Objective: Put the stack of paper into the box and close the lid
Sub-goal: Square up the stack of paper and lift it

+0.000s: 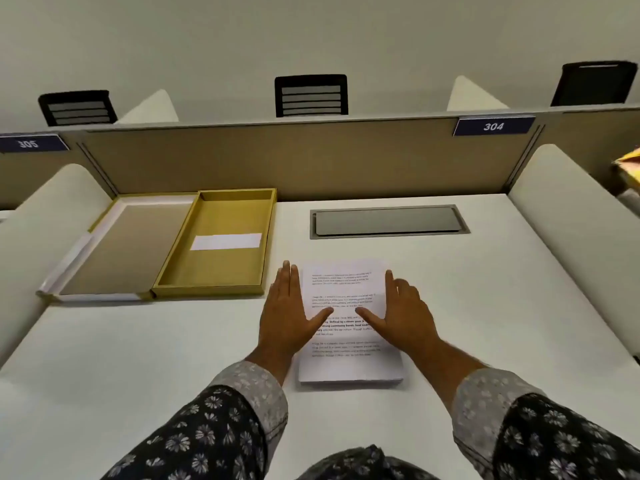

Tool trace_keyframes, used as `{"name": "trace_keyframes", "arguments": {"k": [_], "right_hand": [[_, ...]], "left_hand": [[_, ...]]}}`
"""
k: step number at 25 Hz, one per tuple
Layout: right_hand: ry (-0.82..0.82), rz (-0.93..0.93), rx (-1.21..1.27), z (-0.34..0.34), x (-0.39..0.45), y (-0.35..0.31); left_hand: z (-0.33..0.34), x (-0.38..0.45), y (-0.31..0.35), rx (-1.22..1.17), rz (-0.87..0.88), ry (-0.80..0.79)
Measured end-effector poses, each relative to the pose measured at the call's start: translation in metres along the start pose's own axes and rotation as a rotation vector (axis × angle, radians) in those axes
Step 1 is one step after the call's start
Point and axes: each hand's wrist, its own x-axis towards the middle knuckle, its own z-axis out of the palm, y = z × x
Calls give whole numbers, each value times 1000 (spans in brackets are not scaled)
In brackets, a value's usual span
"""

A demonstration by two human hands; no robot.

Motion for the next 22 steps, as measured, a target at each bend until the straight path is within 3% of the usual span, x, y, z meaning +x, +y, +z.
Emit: {"name": "trace_keyframes", "arguments": {"k": [4, 7, 16, 22], "right_hand": [[-170, 253, 149, 19, 6, -3], [-115, 304, 200, 29, 10, -4], [-214, 541, 405, 39, 44, -4], [-269, 610, 544, 29, 60, -6]], "left_hand": [[22, -11, -5, -176, -166, -177], [35, -13, -1, -296, -287, -229], [57, 0, 12, -573, -526, -205], [56, 5, 8, -576, -508, -223]]}}
